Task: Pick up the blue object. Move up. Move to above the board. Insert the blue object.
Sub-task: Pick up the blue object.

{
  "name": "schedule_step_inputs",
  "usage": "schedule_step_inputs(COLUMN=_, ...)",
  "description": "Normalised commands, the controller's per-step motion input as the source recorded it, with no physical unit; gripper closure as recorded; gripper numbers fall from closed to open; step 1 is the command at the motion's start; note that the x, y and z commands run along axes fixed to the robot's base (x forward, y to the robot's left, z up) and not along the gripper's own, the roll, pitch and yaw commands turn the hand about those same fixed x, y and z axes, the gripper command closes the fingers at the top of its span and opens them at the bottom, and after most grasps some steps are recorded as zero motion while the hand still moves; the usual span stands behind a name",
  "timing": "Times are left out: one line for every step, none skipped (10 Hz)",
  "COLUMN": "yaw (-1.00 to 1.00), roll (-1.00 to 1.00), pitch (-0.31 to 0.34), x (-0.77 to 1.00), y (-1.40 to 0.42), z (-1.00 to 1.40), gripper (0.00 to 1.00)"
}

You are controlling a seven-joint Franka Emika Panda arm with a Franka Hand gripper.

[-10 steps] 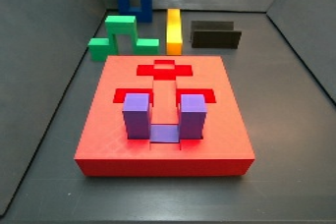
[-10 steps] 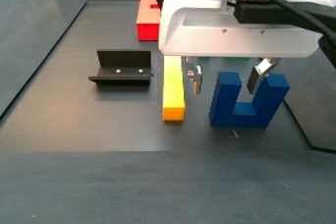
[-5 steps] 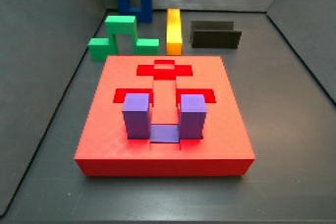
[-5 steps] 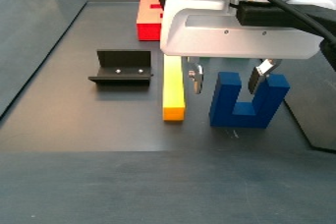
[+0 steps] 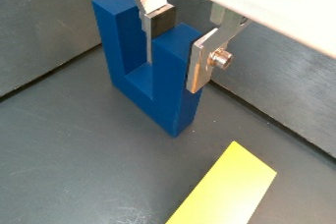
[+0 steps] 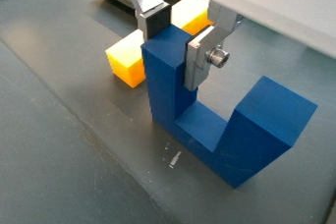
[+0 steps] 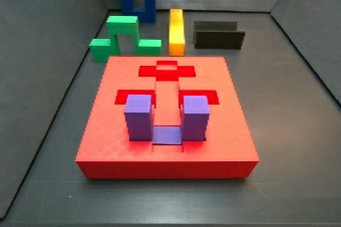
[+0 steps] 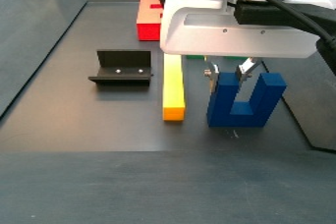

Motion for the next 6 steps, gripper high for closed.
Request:
schedule_step_inputs(yaw=0.0, roll=0.0, pitch=0.0, x=0.0, y=0.0, z=0.0, gripper=1.0)
schedule_step_inputs(yaw=0.0, roll=0.0, pitch=0.0, x=0.0, y=0.0, z=0.0, gripper=1.0)
schedule_step_inputs(yaw=0.0, roll=0.0, pitch=0.0, x=0.0, y=0.0, z=0.0, gripper=1.0)
schedule_step_inputs(yaw=0.0, roll=0.0, pitch=0.0, x=0.0, y=0.0, z=0.0, gripper=1.0)
schedule_step_inputs(yaw=0.0, roll=0.0, pitch=0.0, x=0.0, y=0.0, z=0.0, gripper=1.0)
schedule_step_inputs(yaw=0.0, roll=0.0, pitch=0.0, x=0.0, y=0.0, z=0.0, gripper=1.0)
